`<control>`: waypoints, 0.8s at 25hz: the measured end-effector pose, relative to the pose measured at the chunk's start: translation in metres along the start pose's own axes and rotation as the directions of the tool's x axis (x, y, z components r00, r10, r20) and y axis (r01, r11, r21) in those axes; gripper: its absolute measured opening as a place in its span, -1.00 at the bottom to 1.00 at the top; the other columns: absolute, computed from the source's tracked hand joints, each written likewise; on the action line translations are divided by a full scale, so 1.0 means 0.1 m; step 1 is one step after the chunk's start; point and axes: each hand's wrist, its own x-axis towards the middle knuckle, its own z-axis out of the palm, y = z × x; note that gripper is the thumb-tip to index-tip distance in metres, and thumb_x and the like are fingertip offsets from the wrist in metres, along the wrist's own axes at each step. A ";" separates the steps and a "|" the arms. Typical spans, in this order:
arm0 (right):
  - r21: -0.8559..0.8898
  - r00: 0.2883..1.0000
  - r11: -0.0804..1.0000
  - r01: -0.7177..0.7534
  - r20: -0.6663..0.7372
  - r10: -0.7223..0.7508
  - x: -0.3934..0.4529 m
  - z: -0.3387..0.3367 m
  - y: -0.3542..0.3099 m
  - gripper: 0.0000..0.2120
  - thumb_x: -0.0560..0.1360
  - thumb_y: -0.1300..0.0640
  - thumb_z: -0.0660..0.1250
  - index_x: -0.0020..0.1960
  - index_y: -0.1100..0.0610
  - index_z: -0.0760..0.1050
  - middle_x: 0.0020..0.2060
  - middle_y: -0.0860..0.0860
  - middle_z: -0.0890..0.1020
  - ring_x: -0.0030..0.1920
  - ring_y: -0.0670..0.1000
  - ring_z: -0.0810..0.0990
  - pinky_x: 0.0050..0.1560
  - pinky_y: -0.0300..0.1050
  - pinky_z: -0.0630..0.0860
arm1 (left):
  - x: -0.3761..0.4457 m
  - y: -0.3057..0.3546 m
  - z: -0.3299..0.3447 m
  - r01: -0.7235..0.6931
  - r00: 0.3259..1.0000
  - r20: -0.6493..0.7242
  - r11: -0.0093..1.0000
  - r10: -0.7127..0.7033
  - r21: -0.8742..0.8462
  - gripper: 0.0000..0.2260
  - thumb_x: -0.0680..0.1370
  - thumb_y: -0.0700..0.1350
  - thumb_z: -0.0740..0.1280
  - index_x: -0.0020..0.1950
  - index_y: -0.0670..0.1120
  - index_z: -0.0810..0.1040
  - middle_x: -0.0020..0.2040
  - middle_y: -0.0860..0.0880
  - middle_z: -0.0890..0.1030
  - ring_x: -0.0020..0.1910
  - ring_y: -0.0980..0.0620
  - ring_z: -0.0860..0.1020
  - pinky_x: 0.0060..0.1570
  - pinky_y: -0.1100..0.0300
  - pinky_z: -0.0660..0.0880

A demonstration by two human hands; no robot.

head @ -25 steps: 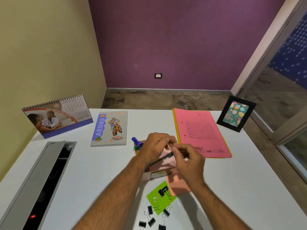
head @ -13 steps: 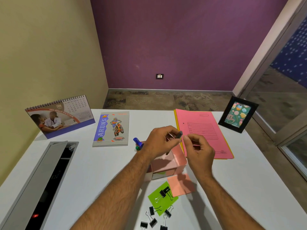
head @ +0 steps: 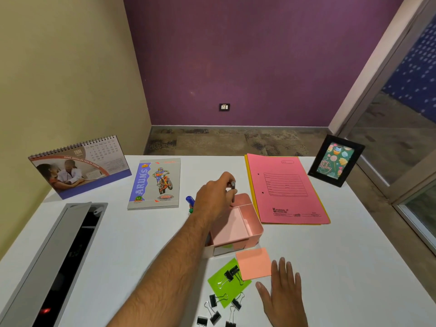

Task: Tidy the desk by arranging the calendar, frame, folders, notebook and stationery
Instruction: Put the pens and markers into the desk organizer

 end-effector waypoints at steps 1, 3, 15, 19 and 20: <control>-0.010 1.000 1.000 -0.007 0.001 0.007 -0.03 0.01 0.00 -0.22 0.57 -0.34 -0.15 0.44 0.25 0.31 0.45 0.23 0.36 0.51 0.18 0.11 0.48 0.08 -0.11 | -0.03 -0.04 0.03 0.005 1.000 0.017 1.000 -0.005 0.030 -0.81 0.60 0.01 0.32 0.17 0.06 0.41 0.08 0.00 0.67 -0.02 -0.02 0.62 -0.05 0.07 0.58; -0.030 1.000 0.999 -0.016 -0.019 0.015 -0.04 0.02 0.01 -0.22 0.57 -0.34 -0.13 0.45 0.25 0.28 0.46 0.21 0.34 0.57 0.07 -0.06 0.51 0.04 -0.21 | -0.07 -0.10 0.09 0.007 0.999 0.036 0.998 -0.009 0.060 -0.85 0.61 0.02 0.28 0.16 0.07 0.39 0.07 -0.02 0.67 -0.04 -0.05 0.61 -0.05 0.04 0.58; -0.092 0.996 0.995 -0.028 -0.089 0.020 0.02 0.13 0.06 -0.20 0.55 -0.35 -0.11 0.44 0.28 0.31 0.47 0.20 0.33 0.57 -0.01 -0.25 0.49 0.09 -0.17 | -0.07 -0.20 0.26 0.054 0.998 -0.034 0.942 -0.045 0.330 -0.79 0.63 0.06 0.22 0.08 0.04 0.62 0.04 0.04 0.64 0.12 -0.03 0.42 -0.04 0.06 0.24; -0.108 0.995 0.994 -0.023 -0.102 0.012 0.01 0.14 0.07 -0.20 0.55 -0.35 -0.11 0.45 0.27 0.30 0.48 0.20 0.32 0.57 -0.01 -0.25 0.49 0.10 -0.16 | -0.08 -0.29 0.31 0.054 0.997 0.025 0.907 -0.071 0.419 -0.76 0.63 0.01 0.22 0.23 0.07 0.61 0.42 0.05 0.44 0.40 -0.08 0.28 0.26 -0.08 0.25; -0.116 0.994 0.993 -0.021 -0.110 0.008 0.01 0.15 0.07 -0.20 0.55 -0.35 -0.11 0.45 0.27 0.30 0.48 0.20 0.32 0.57 0.00 -0.25 0.49 0.10 -0.16 | -0.09 -0.31 0.33 0.049 0.996 0.044 0.900 -0.075 0.433 -0.75 0.63 0.01 0.23 0.26 0.08 0.59 0.49 0.03 0.35 0.45 -0.10 0.22 0.33 -0.12 0.20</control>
